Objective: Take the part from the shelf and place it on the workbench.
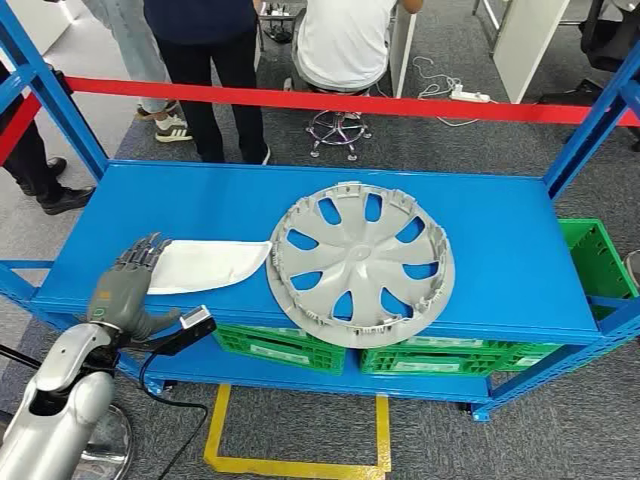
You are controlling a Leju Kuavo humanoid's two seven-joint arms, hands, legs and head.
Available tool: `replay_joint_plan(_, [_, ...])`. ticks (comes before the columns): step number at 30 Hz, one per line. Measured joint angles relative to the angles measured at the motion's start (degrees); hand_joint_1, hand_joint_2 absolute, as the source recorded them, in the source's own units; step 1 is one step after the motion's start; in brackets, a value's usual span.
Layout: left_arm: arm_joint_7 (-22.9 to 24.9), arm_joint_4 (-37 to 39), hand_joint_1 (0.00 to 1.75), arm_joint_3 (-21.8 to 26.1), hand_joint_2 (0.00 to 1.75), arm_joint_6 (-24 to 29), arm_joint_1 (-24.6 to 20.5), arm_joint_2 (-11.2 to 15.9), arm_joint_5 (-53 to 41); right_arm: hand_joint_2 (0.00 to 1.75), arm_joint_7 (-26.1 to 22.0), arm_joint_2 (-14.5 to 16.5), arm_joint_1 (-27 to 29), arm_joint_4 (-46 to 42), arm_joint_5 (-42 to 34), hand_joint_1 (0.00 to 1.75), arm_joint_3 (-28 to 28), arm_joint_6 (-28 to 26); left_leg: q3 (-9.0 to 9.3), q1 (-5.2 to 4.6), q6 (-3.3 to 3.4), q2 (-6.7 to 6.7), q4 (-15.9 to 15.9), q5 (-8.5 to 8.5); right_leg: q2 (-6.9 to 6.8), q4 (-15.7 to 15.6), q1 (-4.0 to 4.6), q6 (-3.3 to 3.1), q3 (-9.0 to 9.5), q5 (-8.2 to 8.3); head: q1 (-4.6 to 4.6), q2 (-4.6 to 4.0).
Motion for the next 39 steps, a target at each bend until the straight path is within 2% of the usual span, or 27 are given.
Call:
replay_joint_plan(20, [-0.35, 10.60, 0.00, -0.09, 1.75, 0.75, -5.70, -1.70, -1.19, 1.75, 1.07, -0.02, -1.41, -0.19, 0.82, 0.00, 1.56, -0.79, 0.01, 0.00, 0.00, 0.02, 0.02, 0.00, 0.03, 0.00, 0.00, 0.00, 0.00, 0.01, 0.01, 0.00])
replay_joint_plan(39, [-0.56, 23.83, 0.01, 0.44, 1.75, 0.81, -12.94, -2.50, -2.01, 1.75, 2.56, -0.04, -2.95, -0.98, 2.85, 0.00, 2.53, -1.34, 0.00, 0.00, 0.00, 0.03, 0.03, 0.00, 0.05, 0.01, 0.00, 0.00, 0.00, 0.01, 0.01, 0.00])
